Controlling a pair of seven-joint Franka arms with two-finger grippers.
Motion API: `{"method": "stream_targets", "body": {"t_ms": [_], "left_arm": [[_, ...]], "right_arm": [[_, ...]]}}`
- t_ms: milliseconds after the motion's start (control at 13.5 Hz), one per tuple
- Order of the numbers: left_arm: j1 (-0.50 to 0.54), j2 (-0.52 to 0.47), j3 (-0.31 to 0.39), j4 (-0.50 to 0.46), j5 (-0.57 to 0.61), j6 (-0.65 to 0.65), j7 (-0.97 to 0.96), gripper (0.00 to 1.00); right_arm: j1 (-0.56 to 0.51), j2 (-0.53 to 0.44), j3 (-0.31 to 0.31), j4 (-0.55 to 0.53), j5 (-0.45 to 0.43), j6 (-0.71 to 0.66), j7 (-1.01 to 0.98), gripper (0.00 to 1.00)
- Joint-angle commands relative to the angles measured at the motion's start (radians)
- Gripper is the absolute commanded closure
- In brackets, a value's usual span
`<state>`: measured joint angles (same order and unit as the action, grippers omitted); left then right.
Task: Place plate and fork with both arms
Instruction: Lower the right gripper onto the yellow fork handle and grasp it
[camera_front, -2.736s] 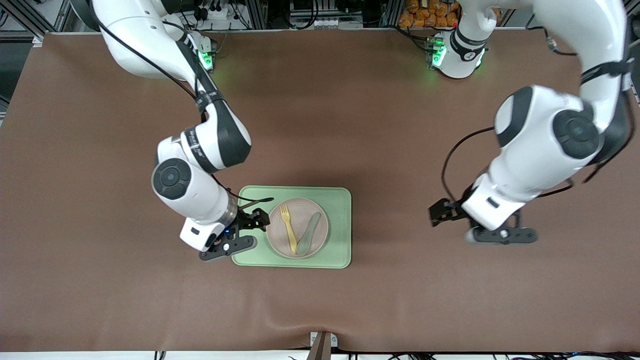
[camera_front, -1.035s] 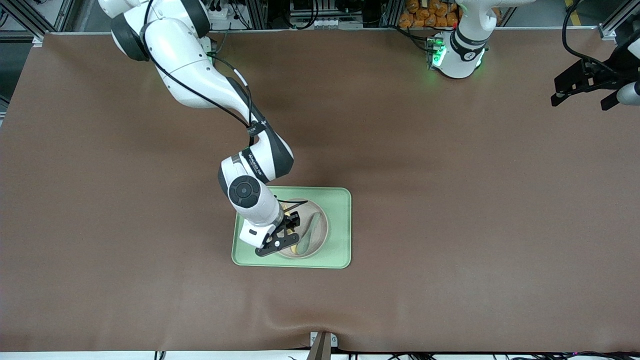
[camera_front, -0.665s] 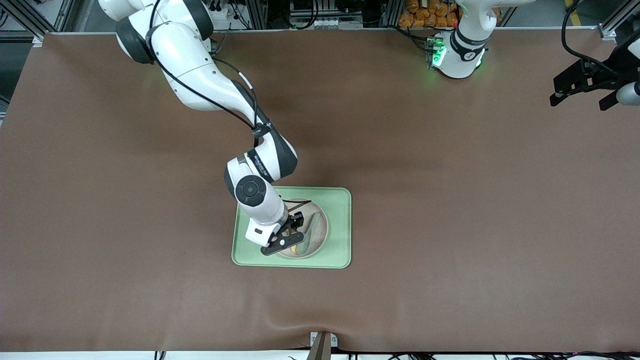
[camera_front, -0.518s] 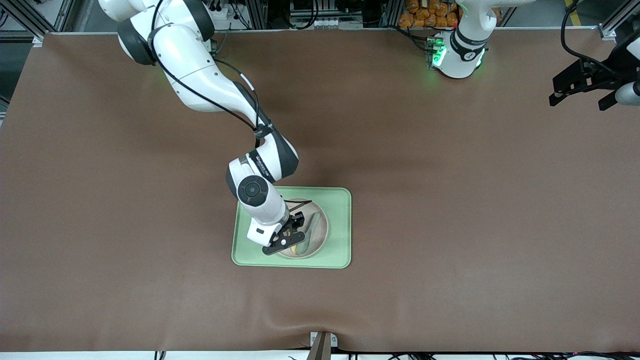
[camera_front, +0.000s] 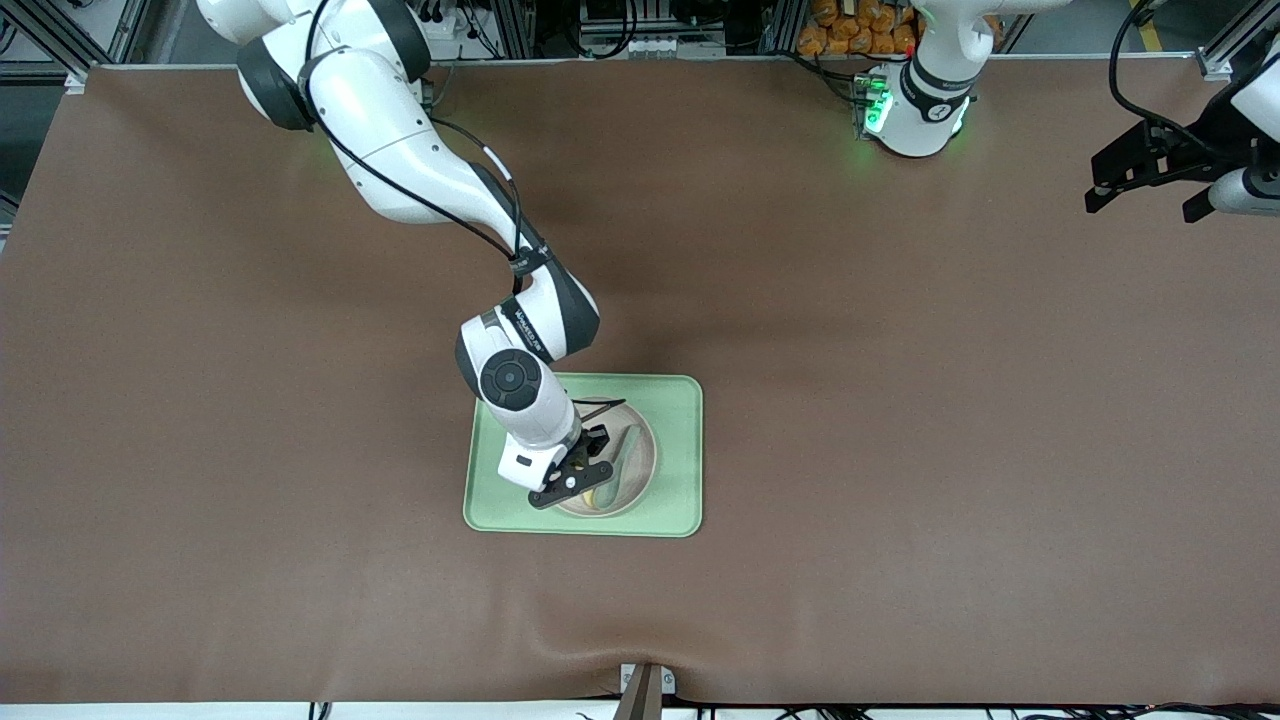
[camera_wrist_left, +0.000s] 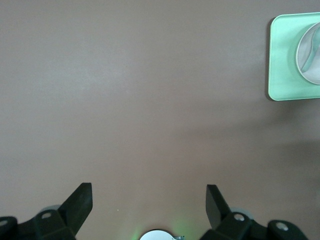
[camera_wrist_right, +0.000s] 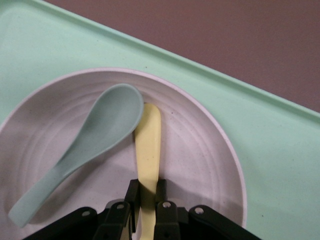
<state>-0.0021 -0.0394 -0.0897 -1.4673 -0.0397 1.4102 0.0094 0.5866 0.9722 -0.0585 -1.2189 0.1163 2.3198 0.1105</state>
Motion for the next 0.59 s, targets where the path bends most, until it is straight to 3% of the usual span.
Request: {"method": "stream_targets", "body": {"t_ms": [0, 518], "left_arm": [[0.001, -0.007, -0.002, -0.004, -0.017, 0.004, -0.011, 0.0], [-0.002, -0.007, -0.002, -0.004, -0.017, 0.004, -0.011, 0.0]], "right_arm": [[-0.002, -0.013, -0.007, 0.015, 0.0, -0.014, 0.029, 1.0], [-0.005, -0.069, -0.006, 0.03, 0.013, -0.065, 0.089, 1.0]]}}
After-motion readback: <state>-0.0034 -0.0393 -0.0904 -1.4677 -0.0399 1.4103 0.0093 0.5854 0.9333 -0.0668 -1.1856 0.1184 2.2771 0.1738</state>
